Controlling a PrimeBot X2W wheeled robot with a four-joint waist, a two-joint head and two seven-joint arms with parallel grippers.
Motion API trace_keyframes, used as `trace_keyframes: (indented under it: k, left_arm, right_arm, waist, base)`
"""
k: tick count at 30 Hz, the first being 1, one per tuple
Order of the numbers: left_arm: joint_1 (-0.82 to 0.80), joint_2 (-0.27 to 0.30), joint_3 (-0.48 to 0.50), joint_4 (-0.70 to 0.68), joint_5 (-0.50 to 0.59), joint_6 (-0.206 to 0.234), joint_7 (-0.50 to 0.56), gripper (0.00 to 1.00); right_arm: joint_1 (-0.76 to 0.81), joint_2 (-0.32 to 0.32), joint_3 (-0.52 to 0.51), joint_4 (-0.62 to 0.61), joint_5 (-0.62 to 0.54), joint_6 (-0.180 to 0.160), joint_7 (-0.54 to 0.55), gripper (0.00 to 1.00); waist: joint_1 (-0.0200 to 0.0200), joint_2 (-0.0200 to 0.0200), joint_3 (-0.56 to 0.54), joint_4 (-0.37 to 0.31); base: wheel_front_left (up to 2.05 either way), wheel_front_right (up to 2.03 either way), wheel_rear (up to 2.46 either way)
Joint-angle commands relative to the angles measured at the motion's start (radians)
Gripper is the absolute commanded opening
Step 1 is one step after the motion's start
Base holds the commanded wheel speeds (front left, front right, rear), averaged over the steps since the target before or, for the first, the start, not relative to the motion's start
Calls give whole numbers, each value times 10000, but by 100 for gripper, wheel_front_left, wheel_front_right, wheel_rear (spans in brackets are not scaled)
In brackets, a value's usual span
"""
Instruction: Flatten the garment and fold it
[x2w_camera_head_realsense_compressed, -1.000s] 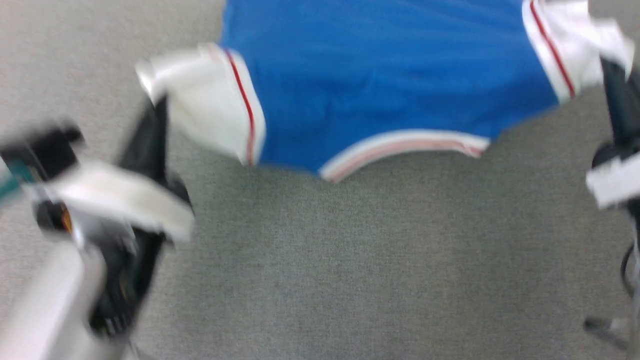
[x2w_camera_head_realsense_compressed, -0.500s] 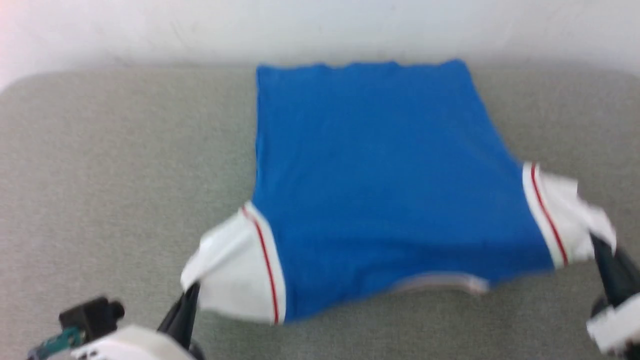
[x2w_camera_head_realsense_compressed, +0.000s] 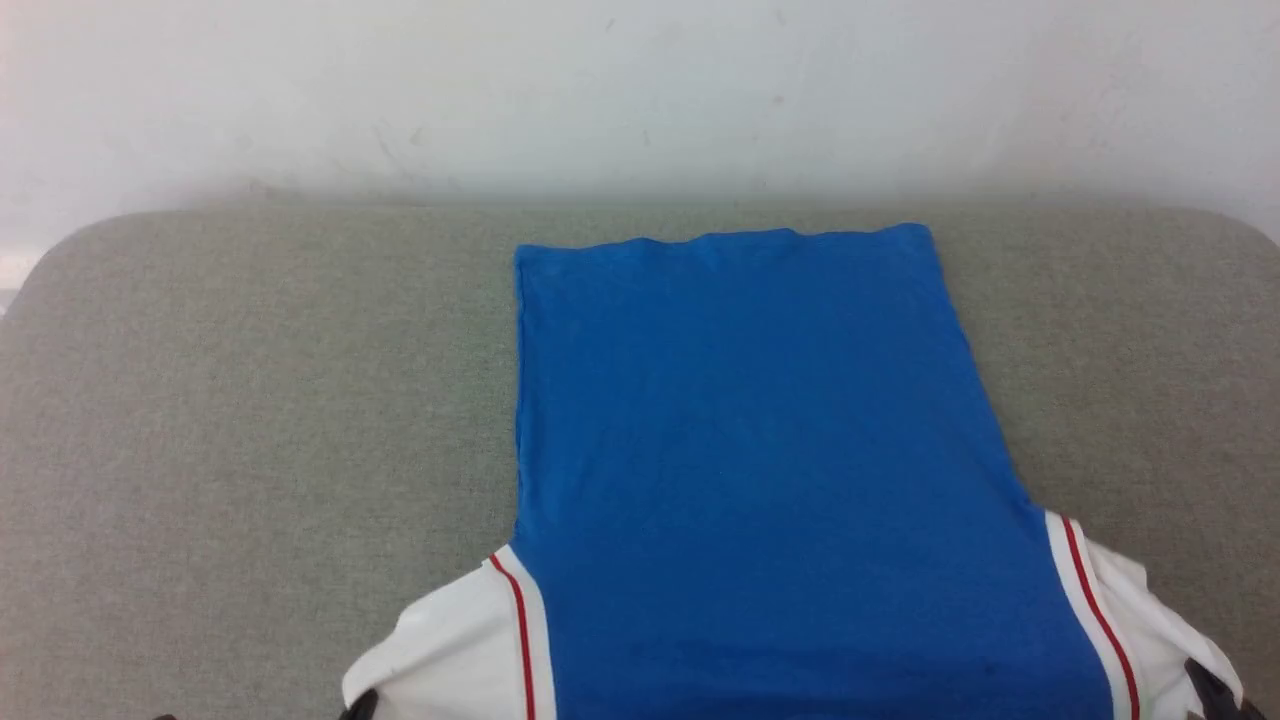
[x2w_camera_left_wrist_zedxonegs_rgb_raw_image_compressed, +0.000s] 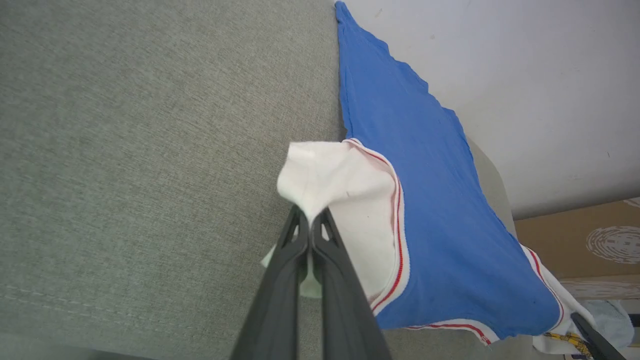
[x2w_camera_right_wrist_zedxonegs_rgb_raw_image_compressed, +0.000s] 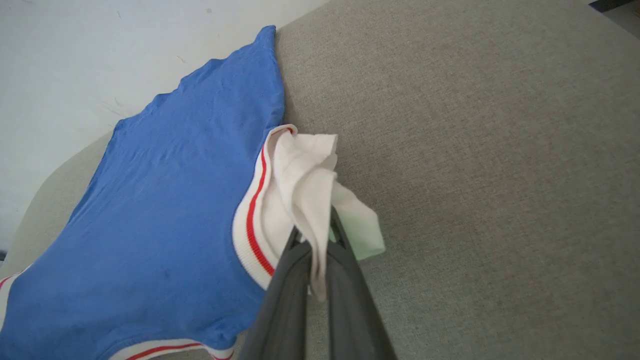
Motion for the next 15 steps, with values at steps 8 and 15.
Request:
trace_keyframes:
  k: [8, 15]
  left_arm:
    - [-450, 43, 83, -33, 96, -97, -157, 0]
    - [-1504, -215, -603, 429, 431, -168, 205, 0]
  right_arm:
    - [-239, 27, 122, 564, -624, -9, -413, 0]
    - [-1040, 27, 706, 2372, -1785, -9, -781, 0]
  waist:
    - [1, 0, 405, 71]
    - [1, 0, 742, 146]
  base:
    - [0, 0, 0]
    - [0, 0, 0]
